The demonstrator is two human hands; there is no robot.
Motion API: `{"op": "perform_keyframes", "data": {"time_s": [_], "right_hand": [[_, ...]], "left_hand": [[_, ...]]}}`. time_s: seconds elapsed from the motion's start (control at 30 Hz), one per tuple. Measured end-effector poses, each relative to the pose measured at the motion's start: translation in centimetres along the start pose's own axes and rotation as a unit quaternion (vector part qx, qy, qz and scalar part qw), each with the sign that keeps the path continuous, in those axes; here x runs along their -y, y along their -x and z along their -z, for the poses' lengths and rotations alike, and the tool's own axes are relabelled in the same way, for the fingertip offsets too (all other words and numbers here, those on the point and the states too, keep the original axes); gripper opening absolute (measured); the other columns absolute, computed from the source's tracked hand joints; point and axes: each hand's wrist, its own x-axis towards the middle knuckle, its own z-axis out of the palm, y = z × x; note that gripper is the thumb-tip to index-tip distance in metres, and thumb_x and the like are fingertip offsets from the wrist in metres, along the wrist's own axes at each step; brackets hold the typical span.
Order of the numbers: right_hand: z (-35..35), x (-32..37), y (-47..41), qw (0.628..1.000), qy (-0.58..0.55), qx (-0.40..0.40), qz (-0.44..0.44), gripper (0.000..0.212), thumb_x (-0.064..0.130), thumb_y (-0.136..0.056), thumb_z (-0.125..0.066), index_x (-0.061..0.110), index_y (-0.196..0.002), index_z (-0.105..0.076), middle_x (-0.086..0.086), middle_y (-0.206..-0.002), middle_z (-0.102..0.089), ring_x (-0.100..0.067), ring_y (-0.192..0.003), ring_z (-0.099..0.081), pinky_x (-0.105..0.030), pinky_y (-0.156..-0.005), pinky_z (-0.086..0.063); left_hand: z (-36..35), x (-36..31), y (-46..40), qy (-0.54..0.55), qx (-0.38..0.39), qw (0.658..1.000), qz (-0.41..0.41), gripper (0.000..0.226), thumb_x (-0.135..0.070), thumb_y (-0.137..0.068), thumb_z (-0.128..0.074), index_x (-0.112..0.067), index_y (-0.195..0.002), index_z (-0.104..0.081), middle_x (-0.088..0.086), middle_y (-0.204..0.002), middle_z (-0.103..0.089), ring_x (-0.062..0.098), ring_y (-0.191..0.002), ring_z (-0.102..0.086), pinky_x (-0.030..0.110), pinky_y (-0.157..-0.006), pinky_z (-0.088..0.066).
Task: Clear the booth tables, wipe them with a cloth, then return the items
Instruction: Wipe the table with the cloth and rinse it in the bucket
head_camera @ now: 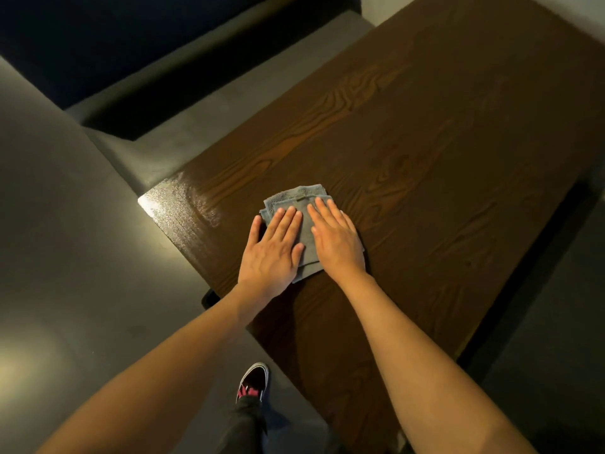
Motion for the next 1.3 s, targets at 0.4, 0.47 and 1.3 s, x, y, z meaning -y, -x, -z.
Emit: {"op": "perform_keyframes", "data": {"time_s": [0.4,0.47,1.3], "right_hand": [[0.8,-1.0,-3.5,0.973,-0.006,0.09,0.213,0.053,0.02,-0.105,-0.044,0.018,-0.156,-0.031,-0.001,-0.164,-0.026,-0.02,-0.153,-0.019,-0.038,-0.12,-0.023],[0.7,-0.9,-1.9,0.969,-0.007,0.088,0.232,0.052,0.019,-0.102,-0.052,0.016,-0.152,-0.04,-0.003,-0.16,-0.036,-0.023,-0.149,-0.03,-0.04,-0.116,-0.032],[-3.6,5.7,-4.0,0.945,-0.023,0.059,0.321,0.052,0.008,-0.099,-0.054,0.008,-0.15,-0.042,-0.009,-0.156,-0.041,-0.024,-0.147,-0.031,-0.039,-0.119,-0.025]], "left_hand": [[-1.2,-3.0,2.0,0.043,-0.042,0.974,0.218,0.064,-0.05,-0.105,-0.014,-0.02,-0.161,-0.011,-0.004,-0.167,-0.008,0.012,-0.155,0.0,0.047,-0.126,-0.001],[-1.4,-4.5,3.7,0.051,-0.051,0.966,0.247,0.064,-0.05,-0.104,-0.016,-0.02,-0.161,-0.015,-0.004,-0.167,-0.011,0.012,-0.155,-0.002,0.046,-0.126,-0.002],[-0.7,0.9,5.2,0.077,-0.085,0.931,0.347,0.062,-0.042,-0.104,-0.016,-0.013,-0.159,-0.021,0.006,-0.166,-0.02,0.019,-0.154,-0.013,0.042,-0.126,-0.016]]}}
